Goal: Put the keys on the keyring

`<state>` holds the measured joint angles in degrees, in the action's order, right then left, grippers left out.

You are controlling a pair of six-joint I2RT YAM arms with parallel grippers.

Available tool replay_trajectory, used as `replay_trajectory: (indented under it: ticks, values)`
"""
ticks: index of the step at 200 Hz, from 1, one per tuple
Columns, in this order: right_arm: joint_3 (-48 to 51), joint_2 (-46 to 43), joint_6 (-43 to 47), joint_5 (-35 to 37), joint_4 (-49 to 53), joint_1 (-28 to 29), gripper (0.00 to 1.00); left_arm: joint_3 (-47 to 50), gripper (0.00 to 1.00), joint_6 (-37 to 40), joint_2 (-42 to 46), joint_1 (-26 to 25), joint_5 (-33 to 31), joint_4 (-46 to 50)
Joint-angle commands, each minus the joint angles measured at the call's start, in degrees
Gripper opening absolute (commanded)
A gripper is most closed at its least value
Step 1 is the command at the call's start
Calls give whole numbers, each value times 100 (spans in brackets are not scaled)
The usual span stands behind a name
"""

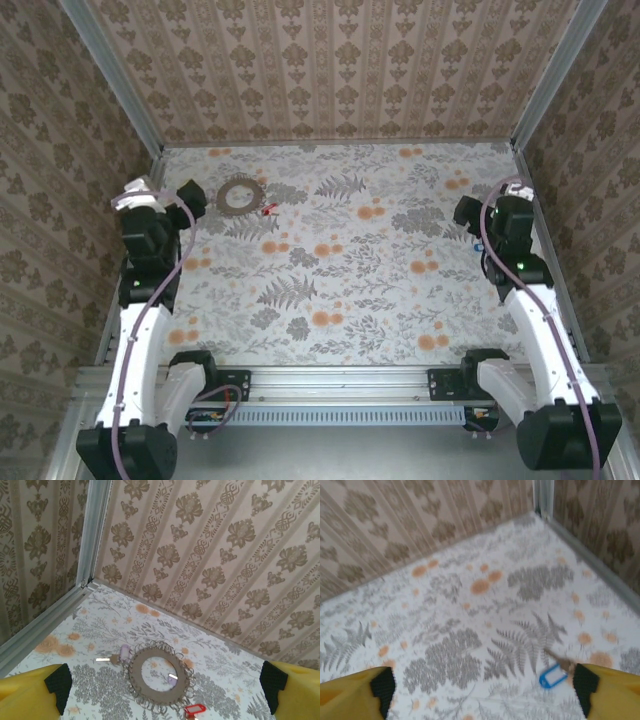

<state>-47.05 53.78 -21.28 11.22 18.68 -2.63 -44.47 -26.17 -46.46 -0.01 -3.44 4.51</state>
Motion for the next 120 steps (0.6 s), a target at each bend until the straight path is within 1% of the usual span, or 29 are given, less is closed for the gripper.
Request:
replay_trajectory:
  ticks: [1, 17, 30, 38, 46, 61, 72, 92, 105, 120]
  values:
    - [-355, 395, -320, -362, 1181, -29, 88, -121, 100, -77, -468, 6, 567, 1288]
    - [-401, 620, -375, -432, 1360, -27, 87, -759, 100, 165, -1283, -39, 1172, 1859]
    - [-448, 822, -404, -598, 1468, -27, 88, -1426, 100, 457, -2014, -176, 1439, 2296]
    - [-505, 978, -461, -701, 1607, -27, 88, -1920, 100, 709, -2469, -286, 1410, 2605]
    - [-538, 1120, -527, -749, 1766, -27, 88, -2403, 100, 895, -2902, -398, 1249, 2944]
    - [-542, 1318, -522, -793, 1916, -28, 88, -3180, 100, 948, -3677, -504, 1090, 3421]
    - [-540, 1371, -509, -740, 1955, -28, 89, -3474, 100, 889, -4099, -566, 1170, 3336]
    - [-537, 1299, -634, -607, 2021, -36, 90, -3513, 100, 959, -4694, -613, 1544, 2588]
    - [-558, 1196, -635, -586, 2059, -39, 90, -3696, 100, 1053, -5128, -610, 1631, 2483]
    - [-569, 1097, -496, -544, 2078, -40, 91, -3957, 100, 1192, -5672, -603, 1892, 2305]
